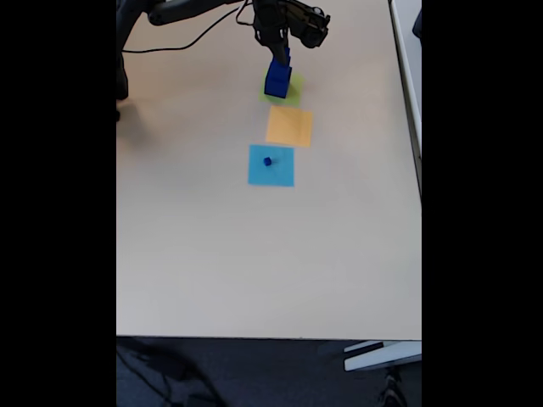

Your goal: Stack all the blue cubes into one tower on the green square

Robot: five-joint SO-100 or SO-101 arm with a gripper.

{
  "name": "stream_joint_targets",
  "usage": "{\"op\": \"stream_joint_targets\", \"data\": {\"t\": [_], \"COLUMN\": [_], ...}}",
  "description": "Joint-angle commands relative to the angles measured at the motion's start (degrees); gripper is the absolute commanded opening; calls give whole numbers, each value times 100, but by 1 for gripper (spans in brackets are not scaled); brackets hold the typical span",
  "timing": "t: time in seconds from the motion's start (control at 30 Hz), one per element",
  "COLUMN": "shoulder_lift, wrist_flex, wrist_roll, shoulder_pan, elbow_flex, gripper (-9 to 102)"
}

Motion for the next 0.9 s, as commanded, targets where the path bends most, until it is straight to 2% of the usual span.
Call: {"op": "stream_joint_targets", "data": {"t": [0.0,0.87], "shoulder_lift": [44,35], "wrist_flex": [18,18], "wrist_roll": [-18,-18], "shoulder_pan": [-9,-62], "elbow_flex": [-44,35], "gripper": [1,3]}}
